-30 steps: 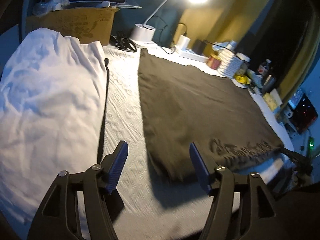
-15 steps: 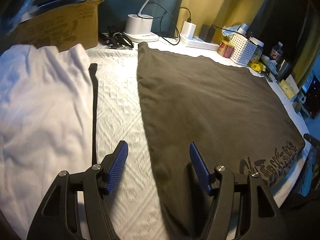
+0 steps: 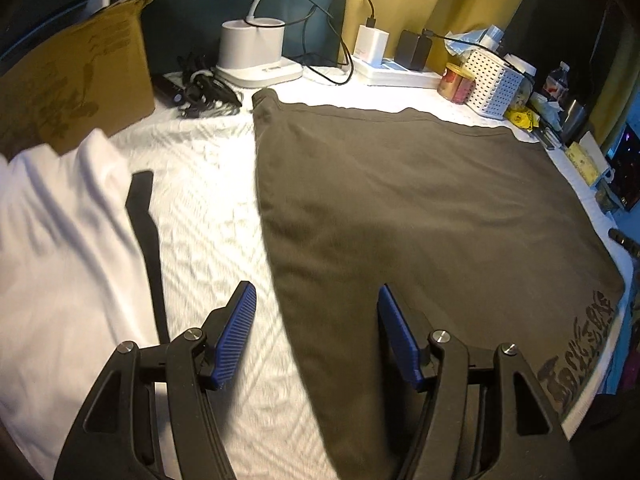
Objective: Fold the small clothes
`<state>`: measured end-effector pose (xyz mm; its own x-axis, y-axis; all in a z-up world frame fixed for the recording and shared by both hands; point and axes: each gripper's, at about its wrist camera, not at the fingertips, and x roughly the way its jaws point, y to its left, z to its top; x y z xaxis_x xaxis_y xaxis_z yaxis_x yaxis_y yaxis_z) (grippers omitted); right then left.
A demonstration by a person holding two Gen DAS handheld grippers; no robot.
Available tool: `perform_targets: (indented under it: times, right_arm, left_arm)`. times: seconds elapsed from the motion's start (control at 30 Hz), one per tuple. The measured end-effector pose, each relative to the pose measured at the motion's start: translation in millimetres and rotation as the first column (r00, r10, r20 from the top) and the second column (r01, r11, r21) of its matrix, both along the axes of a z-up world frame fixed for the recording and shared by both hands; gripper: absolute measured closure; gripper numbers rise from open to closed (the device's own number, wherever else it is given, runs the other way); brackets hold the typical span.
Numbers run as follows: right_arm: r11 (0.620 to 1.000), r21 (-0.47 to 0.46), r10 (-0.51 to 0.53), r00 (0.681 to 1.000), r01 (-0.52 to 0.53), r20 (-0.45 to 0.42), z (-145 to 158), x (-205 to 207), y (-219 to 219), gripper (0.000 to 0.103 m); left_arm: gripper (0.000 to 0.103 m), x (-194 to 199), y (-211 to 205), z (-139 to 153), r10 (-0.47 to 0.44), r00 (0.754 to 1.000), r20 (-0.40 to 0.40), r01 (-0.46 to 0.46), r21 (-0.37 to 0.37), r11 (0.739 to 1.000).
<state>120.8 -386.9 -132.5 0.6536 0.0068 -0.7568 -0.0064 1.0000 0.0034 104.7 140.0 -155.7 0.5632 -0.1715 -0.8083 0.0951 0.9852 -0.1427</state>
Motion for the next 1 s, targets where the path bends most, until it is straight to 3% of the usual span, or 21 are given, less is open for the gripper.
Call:
perform_targets:
  times: [0.17,0.3,0.37,0.43,0.47,0.57,0.73,0.83,0.87,0.93,1.0]
  right_arm:
    - [0.998,-0.003,0.056,0.998,-0.056,-0.014,-3.4,30.6,-2.0,0.064]
    - [0.991,-0.006,0.135,0.991,-0.135,-0.026,-12.1,66.1,-4.4,0.064]
    - [0.986,-0.006,0.167,0.986,-0.167,-0.027,-14.3,82.6,-5.3,0.064]
    - [0.978,-0.016,0.209,0.978,-0.209,-0.022,-15.4,102.4,-6.5,0.064]
    - [0.974,-0.020,0.224,0.974,-0.225,-0.019,-15.8,110.4,-7.5,0.064]
    - [0.964,-0.026,0.265,0.964,-0.266,-0.036,-21.9,140.5,-10.1,0.064]
    - [0.942,0.028,0.335,0.938,-0.334,-0.086,-38.0,182.1,-9.1,0.064]
    - [0.933,-0.008,0.357,0.932,-0.359,-0.063,-39.7,187.1,-2.5,0.064]
    - [0.930,-0.019,0.366,0.929,-0.368,-0.058,-40.3,187.4,-0.2,0.068]
    - [0.928,-0.032,0.369,0.928,-0.371,-0.054,-40.4,189.3,1.4,0.095]
    - [0.934,-0.026,0.354,0.934,-0.356,-0.053,-40.5,193.4,-2.0,0.097]
  left_arm:
    - [0.042,7.0,-7.9,-2.2,0.025,1.000,0.017,-0.026,0.034,0.999]
    - [0.065,10.5,-14.1,-1.5,0.059,0.998,0.017,-0.060,0.060,0.996]
    - [0.069,12.0,-18.6,-1.5,0.079,0.997,0.015,-0.080,0.083,0.993]
    - [0.086,14.7,-24.2,-0.5,0.086,0.996,0.006,-0.086,0.086,0.993]
    - [0.088,16.6,-26.9,-0.4,0.089,0.996,0.000,-0.089,0.091,0.992]
    - [0.088,21.2,-35.2,0.1,0.114,0.993,-0.002,-0.113,0.144,0.983]
    - [0.088,25.2,-37.7,0.3,0.183,0.983,-0.022,-0.177,0.161,0.971]
    - [0.088,24.1,-41.0,0.5,0.217,0.976,-0.020,-0.210,0.178,0.961]
    - [0.088,23.2,-41.1,0.5,0.228,0.974,-0.017,-0.221,0.177,0.959]
    - [0.088,20.6,-41.3,1.6,0.249,0.968,-0.013,-0.243,0.172,0.954]
    - [0.088,17.9,-43.4,3.8,0.268,0.964,-0.003,-0.263,0.176,0.949]
